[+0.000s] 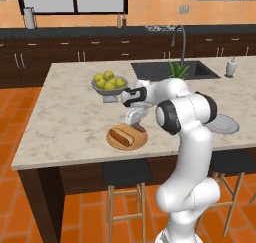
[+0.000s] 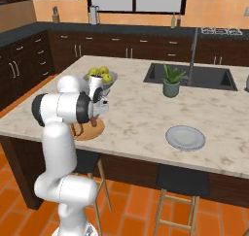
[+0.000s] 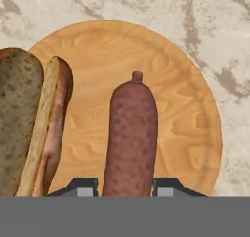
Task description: Place one bun and one sausage from the bowl on each plate.
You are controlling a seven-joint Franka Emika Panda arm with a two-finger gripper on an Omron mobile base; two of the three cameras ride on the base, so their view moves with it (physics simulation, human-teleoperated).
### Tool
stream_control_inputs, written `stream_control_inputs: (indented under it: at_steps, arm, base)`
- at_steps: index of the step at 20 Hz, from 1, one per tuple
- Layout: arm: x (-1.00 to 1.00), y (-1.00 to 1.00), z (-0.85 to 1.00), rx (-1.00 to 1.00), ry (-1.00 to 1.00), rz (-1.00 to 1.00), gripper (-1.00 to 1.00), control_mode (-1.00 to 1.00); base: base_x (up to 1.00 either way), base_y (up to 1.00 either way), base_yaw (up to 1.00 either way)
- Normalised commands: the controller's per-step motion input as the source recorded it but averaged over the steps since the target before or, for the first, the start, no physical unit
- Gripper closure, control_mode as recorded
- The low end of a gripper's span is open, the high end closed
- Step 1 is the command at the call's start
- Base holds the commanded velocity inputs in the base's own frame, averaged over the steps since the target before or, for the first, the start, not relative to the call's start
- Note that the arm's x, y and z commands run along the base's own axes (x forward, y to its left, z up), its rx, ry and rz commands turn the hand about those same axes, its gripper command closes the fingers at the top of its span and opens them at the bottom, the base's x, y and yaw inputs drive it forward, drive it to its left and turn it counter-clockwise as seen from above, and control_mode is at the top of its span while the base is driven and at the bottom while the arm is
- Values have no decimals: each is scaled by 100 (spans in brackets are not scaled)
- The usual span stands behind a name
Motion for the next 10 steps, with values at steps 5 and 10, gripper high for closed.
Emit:
stream_control_inputs:
  at_steps: [5,10]
  arm:
    - [5,16,-34,2,-1,-1,-100,-100]
    - [19,8,-2,0,5,-1,-100,-100]
  base:
    - [0,0,0]
    - [0,0,0]
